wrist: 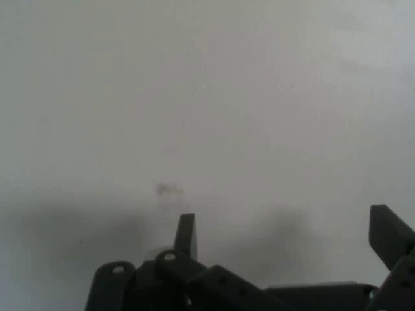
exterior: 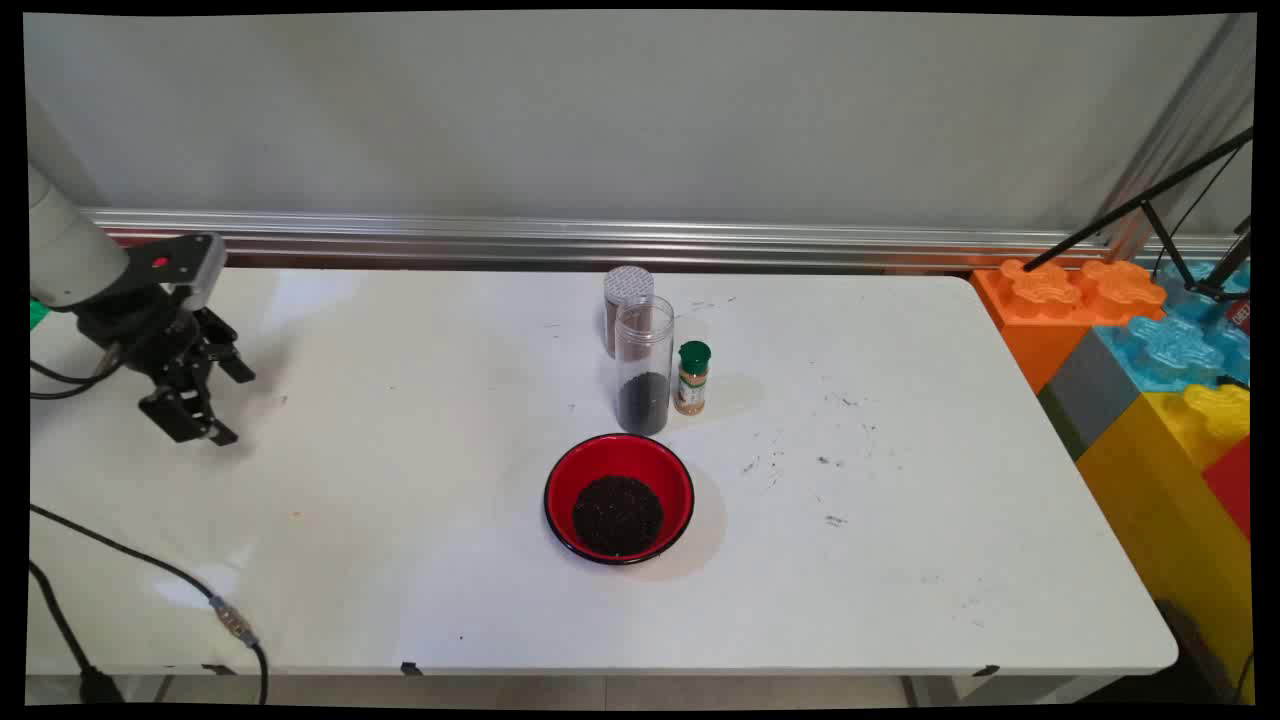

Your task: Pick up the black seasoning powder from the table

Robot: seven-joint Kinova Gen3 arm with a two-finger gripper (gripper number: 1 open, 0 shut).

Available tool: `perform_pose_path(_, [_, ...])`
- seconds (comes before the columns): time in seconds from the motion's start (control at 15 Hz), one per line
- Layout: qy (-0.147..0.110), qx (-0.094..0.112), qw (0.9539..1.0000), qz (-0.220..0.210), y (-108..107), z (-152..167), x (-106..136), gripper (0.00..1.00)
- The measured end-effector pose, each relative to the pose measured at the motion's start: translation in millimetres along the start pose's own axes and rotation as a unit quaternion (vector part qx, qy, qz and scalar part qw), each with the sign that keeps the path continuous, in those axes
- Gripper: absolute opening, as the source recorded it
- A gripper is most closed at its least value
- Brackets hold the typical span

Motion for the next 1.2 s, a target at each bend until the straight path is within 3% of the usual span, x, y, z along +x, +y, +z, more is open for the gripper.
perform_pose_path(0.73, [0.032, -0.029, 0.9991, 0.003, 19.2, 13.2, 83.1, 1.00])
perform_pose_path(1.2, [0.060, -0.043, 0.9969, 0.028, 23.9, 21.7, 132.0, 1.00])
